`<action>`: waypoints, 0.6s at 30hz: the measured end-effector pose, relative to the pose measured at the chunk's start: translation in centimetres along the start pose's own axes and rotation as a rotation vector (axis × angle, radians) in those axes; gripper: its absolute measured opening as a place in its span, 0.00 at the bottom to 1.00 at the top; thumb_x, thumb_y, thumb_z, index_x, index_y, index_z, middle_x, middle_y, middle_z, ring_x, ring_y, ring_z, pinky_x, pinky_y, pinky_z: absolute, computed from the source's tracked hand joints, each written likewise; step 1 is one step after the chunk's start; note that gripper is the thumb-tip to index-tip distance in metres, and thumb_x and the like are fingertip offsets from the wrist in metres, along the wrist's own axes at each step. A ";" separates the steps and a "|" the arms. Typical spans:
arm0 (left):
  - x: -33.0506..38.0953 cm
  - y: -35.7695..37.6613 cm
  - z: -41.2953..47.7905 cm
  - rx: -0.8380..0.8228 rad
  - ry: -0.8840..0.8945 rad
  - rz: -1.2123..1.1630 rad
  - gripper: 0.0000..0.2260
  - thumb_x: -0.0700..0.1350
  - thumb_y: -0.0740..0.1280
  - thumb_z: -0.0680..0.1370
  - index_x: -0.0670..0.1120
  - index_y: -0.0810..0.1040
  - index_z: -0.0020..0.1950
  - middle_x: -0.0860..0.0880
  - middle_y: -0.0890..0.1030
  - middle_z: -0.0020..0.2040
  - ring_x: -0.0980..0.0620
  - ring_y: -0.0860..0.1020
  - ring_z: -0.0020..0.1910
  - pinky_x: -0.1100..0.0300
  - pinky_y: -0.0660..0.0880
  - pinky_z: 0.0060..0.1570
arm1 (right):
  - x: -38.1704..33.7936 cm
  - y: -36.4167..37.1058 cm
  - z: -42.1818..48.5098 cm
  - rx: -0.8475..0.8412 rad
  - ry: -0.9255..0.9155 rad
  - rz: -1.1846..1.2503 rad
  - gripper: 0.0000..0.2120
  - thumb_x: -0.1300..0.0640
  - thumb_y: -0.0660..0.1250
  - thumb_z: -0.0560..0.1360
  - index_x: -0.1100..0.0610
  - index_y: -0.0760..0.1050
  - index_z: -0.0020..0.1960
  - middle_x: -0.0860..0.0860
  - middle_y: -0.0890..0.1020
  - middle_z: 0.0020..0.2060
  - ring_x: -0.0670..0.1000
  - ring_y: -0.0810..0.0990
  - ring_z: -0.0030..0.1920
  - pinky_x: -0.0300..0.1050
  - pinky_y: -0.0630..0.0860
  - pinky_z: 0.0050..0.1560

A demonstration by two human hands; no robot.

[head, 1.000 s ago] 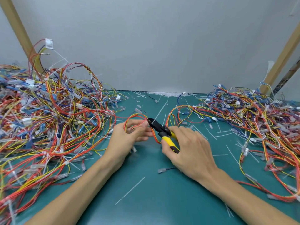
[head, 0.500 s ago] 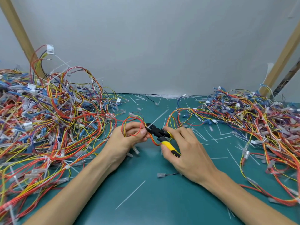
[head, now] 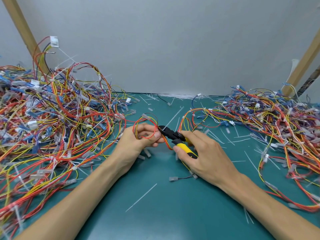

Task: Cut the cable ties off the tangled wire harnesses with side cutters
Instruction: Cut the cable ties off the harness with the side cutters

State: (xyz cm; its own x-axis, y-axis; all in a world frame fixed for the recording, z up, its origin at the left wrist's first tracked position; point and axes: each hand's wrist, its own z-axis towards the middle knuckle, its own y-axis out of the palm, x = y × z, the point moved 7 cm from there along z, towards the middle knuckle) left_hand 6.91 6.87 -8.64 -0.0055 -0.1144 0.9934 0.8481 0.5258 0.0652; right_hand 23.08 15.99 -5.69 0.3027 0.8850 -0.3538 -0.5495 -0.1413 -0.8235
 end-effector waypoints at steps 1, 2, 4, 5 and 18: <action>0.0 0.1 0.0 -0.006 0.005 -0.019 0.04 0.47 0.75 0.70 0.49 0.83 0.42 0.45 0.86 0.41 0.50 0.83 0.42 0.58 0.73 0.42 | 0.0 0.0 0.0 -0.001 -0.002 0.002 0.21 0.38 0.61 0.75 0.48 0.73 0.64 0.43 0.74 0.44 0.44 0.69 0.43 0.44 0.72 0.46; 0.1 0.1 0.1 -0.013 0.015 -0.040 0.04 0.45 0.76 0.70 0.47 0.83 0.42 0.45 0.86 0.40 0.51 0.84 0.41 0.61 0.76 0.39 | 0.0 0.0 0.0 0.003 -0.005 0.001 0.21 0.38 0.61 0.75 0.47 0.73 0.63 0.44 0.74 0.43 0.44 0.69 0.42 0.44 0.72 0.45; 0.2 0.3 0.0 -0.015 0.025 -0.061 0.06 0.45 0.74 0.70 0.44 0.81 0.43 0.45 0.85 0.39 0.53 0.84 0.40 0.66 0.77 0.37 | 0.1 -0.2 0.1 0.005 0.000 0.005 0.20 0.38 0.61 0.75 0.47 0.74 0.62 0.44 0.75 0.43 0.45 0.70 0.41 0.45 0.73 0.44; 0.3 0.3 0.0 -0.008 0.016 -0.053 0.07 0.45 0.73 0.69 0.44 0.81 0.43 0.45 0.85 0.39 0.53 0.84 0.40 0.65 0.77 0.38 | 0.2 -0.2 0.1 -0.001 0.005 0.012 0.20 0.38 0.61 0.75 0.47 0.74 0.62 0.44 0.75 0.42 0.45 0.71 0.41 0.45 0.73 0.44; 0.8 0.9 -0.5 -0.013 0.007 -0.010 0.01 0.35 0.68 0.76 0.39 0.79 0.47 0.47 0.85 0.37 0.58 0.83 0.35 0.71 0.74 0.32 | 0.1 -0.5 0.0 0.009 0.001 -0.070 0.13 0.41 0.63 0.76 0.50 0.76 0.51 0.46 0.75 0.35 0.49 0.74 0.37 0.47 0.71 0.37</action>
State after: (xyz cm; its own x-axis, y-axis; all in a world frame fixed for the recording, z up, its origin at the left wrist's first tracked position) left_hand 7.91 6.85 -7.81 -0.0105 -0.1260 0.9920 0.8547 0.5137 0.0743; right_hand 23.38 16.11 -5.34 0.3417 0.8920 -0.2959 -0.5341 -0.0748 -0.8421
